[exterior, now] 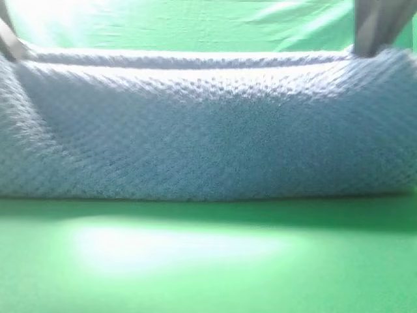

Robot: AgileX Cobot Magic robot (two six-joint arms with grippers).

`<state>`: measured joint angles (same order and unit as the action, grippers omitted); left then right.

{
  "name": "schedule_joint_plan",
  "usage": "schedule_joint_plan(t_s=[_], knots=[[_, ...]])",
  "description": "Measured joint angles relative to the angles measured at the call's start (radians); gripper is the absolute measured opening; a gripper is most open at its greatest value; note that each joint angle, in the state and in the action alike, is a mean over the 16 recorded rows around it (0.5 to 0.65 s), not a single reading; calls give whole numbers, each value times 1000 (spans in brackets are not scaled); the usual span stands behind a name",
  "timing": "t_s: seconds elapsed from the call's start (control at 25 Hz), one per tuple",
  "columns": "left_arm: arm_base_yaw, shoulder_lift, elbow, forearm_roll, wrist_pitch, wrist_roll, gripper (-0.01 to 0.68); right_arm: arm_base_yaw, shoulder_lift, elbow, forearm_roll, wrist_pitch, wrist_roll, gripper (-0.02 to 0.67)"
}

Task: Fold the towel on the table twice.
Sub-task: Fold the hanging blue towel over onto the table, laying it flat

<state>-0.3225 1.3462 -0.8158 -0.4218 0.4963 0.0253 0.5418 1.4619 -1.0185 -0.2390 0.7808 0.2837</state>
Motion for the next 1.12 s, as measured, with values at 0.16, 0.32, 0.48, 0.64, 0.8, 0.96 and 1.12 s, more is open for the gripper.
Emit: schedule_joint_plan(t_s=[0.16, 0.32, 0.48, 0.64, 0.8, 0.96, 1.12], knots=[[1, 142, -96, 23, -35, 0, 0, -50, 119, -89, -10, -42, -9, 0], [2, 261, -181, 40, -62, 0, 0, -96, 216, -155, -11, -94, -25, 0], [2, 348, -245, 55, -88, 1, 0, -125, 289, -192, -12, -144, -40, 0], [2, 403, -286, 74, -105, 1, 0, -142, 340, -210, -16, -186, -52, 0], [2, 432, -309, 102, -113, 2, 11, -147, 371, -214, -22, -221, -59, 7], [2, 443, -317, 129, -109, 2, 72, -150, 386, -215, -27, -244, -60, 74], [2, 440, -318, 152, -81, 2, 214, -151, 379, -218, -31, -248, -60, 212]])
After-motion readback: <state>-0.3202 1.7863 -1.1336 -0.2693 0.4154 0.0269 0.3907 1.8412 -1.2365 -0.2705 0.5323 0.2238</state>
